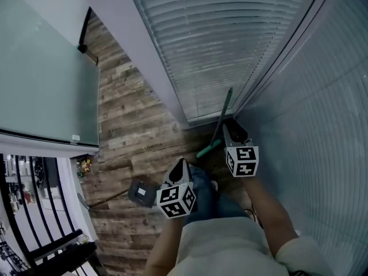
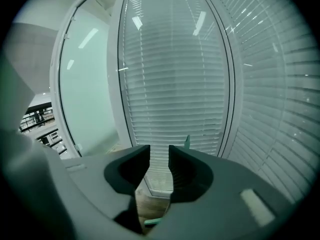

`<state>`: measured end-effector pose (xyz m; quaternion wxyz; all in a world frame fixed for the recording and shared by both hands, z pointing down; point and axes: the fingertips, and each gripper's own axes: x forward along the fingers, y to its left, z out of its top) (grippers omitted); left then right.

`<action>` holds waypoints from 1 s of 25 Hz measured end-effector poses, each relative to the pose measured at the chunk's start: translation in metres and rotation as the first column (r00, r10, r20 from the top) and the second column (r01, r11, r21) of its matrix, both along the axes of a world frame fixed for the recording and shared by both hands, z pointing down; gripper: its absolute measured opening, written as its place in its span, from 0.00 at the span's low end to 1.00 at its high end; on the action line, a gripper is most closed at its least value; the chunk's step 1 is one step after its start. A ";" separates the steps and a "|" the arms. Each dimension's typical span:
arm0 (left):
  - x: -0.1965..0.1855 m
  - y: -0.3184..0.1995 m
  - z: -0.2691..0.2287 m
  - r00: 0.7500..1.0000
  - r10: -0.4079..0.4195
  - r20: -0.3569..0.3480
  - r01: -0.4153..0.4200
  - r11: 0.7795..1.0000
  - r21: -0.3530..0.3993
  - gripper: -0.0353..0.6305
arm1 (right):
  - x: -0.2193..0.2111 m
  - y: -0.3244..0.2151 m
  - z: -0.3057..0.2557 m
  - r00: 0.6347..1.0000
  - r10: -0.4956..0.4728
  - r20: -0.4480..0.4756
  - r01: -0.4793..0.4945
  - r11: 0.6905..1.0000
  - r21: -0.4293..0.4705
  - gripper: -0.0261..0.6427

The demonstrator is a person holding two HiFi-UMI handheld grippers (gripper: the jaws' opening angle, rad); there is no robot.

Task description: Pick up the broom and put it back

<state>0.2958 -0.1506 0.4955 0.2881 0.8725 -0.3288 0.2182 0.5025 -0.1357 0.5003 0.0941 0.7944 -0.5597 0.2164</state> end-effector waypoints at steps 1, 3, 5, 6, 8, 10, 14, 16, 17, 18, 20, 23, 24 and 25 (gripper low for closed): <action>0.000 0.002 -0.002 1.000 0.003 0.000 -0.003 1.000 0.004 0.06 | -0.003 0.004 -0.006 1.000 0.004 0.003 -0.004 1.000 0.011 0.21; -0.002 0.005 -0.008 1.000 0.004 -0.003 -0.004 1.000 0.010 0.06 | -0.010 0.011 -0.018 1.000 0.008 0.006 -0.008 1.000 0.029 0.18; -0.004 0.010 -0.015 1.000 0.006 -0.006 -0.006 1.000 0.015 0.06 | -0.017 0.018 -0.030 1.000 0.009 0.017 -0.010 0.999 0.041 0.17; -0.006 0.013 -0.018 1.000 0.008 -0.006 -0.008 1.000 0.016 0.06 | -0.021 0.023 -0.036 1.000 0.012 0.023 -0.014 0.999 0.044 0.16; -0.008 0.017 -0.024 1.000 0.012 -0.006 -0.012 1.000 0.021 0.06 | -0.026 0.033 -0.047 0.999 0.021 0.030 -0.022 0.998 0.052 0.14; -0.009 0.020 -0.030 1.000 0.017 -0.003 -0.017 0.999 0.030 0.06 | -0.033 0.040 -0.058 0.999 0.019 0.031 -0.021 0.998 0.059 0.12; -0.008 0.027 -0.041 1.000 0.027 -0.008 -0.027 0.998 0.054 0.06 | -0.044 0.058 -0.076 1.000 0.007 0.024 -0.009 0.997 0.073 0.09; -0.010 0.030 -0.046 0.999 0.034 -0.008 -0.034 0.997 0.062 0.06 | -0.052 0.067 -0.083 1.000 0.001 0.026 -0.003 0.997 0.079 0.08; -0.010 0.031 -0.048 0.999 0.039 -0.009 -0.038 0.997 0.068 0.06 | -0.056 0.071 -0.085 1.000 -0.003 0.029 0.001 0.997 0.083 0.08; -0.009 0.032 -0.051 0.999 0.043 -0.010 -0.042 0.996 0.076 0.06 | -0.059 0.074 -0.088 1.000 -0.008 0.030 0.005 0.996 0.087 0.07; -0.008 0.035 -0.057 0.999 0.049 -0.014 -0.048 0.995 0.089 0.06 | -0.065 0.082 -0.093 0.999 -0.021 0.036 0.018 0.996 0.092 0.06; -0.007 0.039 -0.064 0.998 0.054 -0.016 -0.052 0.993 0.104 0.06 | -0.072 0.092 -0.104 0.998 -0.050 0.036 0.046 0.994 0.104 0.05; -0.007 0.039 -0.067 0.998 0.056 -0.018 -0.053 0.993 0.108 0.06 | -0.074 0.094 -0.109 0.998 -0.061 0.030 0.058 0.992 0.108 0.05; -0.008 0.040 -0.070 0.998 0.057 -0.020 -0.055 0.992 0.113 0.06 | -0.077 0.096 -0.114 0.997 -0.071 0.024 0.068 0.991 0.113 0.05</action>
